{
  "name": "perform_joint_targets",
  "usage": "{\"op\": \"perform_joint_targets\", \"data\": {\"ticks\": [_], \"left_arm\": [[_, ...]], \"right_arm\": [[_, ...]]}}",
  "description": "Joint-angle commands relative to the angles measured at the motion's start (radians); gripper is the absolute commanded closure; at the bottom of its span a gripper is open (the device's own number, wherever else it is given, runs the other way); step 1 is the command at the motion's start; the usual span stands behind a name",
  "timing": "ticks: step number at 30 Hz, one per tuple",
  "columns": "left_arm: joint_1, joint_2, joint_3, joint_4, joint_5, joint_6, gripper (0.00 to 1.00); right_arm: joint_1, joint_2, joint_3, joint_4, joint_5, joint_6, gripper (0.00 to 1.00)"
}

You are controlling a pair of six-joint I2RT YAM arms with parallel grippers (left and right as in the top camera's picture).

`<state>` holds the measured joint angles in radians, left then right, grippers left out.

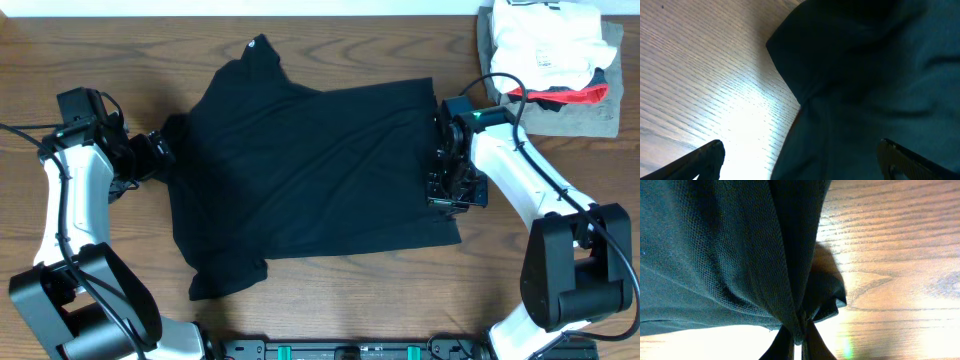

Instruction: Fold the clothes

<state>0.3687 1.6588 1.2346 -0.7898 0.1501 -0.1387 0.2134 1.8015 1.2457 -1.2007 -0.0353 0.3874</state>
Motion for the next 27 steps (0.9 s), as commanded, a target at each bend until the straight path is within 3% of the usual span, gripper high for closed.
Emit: {"op": "perform_joint_targets", "data": {"ticks": [1,6,9,12,14,18,27], "left_arm": [[0.003,0.003,0.013,-0.006,-0.008,-0.013,0.02],[0.003,0.003,0.013,-0.006,-0.008,-0.013,0.02],[0.003,0.003,0.013,-0.006,-0.008,-0.013,0.02],[0.003,0.003,0.013,-0.006,-0.008,-0.013,0.02],[0.003,0.003,0.013,-0.006,-0.008,-0.013,0.02],[0.003,0.003,0.013,-0.006,-0.008,-0.013,0.02],[0.003,0.003,0.013,-0.006,-0.008,-0.013,0.02]], "right_arm": [[-0.005,-0.008,-0.006,-0.004,0.025,0.008,0.87],[-0.005,-0.008,-0.006,-0.004,0.029,0.008,0.80],[-0.005,-0.008,-0.006,-0.003,0.032,0.008,0.96],[-0.005,-0.008,-0.006,-0.003,0.032,0.008,0.99],[-0.005,-0.008,-0.010,-0.003,0.040,0.008,0.96],[-0.005,-0.008,-0.048,0.024,0.077,0.008,0.74],[-0.005,-0.008,-0.162,0.170,0.046,-0.010,0.73]]}}
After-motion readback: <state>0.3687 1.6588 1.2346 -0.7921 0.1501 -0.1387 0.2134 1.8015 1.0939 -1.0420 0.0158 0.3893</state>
